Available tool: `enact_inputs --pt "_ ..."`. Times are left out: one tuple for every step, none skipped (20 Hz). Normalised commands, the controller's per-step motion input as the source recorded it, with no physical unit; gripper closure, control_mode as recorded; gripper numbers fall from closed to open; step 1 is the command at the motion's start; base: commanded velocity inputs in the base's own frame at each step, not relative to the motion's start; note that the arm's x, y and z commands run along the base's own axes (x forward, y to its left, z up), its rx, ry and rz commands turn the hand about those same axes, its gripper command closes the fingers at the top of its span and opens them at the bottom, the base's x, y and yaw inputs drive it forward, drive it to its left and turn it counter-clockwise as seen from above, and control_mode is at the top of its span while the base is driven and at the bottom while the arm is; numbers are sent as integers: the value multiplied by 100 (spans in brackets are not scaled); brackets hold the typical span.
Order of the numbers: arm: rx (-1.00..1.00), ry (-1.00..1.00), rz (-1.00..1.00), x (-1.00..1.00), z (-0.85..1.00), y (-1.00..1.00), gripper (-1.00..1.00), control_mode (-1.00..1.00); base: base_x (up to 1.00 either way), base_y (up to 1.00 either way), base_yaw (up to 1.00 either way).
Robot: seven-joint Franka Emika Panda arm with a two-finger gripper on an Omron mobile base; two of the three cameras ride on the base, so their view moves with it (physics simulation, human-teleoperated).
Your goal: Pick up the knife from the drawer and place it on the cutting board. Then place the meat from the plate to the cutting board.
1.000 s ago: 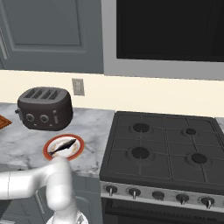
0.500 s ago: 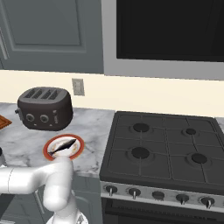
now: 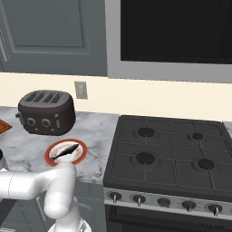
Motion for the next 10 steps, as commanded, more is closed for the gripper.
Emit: enact_inputs --pt "0 0 -6 -57 27 -36 -100 -100 0 0 0" --pt "0 0 -7 -58 26 -43 -100 -100 0 0 0" --pt "0 0 -8 -52 24 -52 -100 -100 0 0 0" --pt "2 0 -9 -51 24 -59 -100 -100 0 0 0" --pt "7 0 -9 -52 33 -72 -100 -100 0 0 0" --pt "10 0 -9 -49 34 -80 -100 -100 0 0 0" --pt "17 0 -13 -47 27 -80 -100 -100 0 0 0" --pt "20 0 -17 -42 19 -96 -100 -100 0 0 0" --pt "21 1 -19 -32 11 -97 -100 -100 0 0 0" --pt "22 0 -19 -36 3 -99 -100 -100 0 0 0"
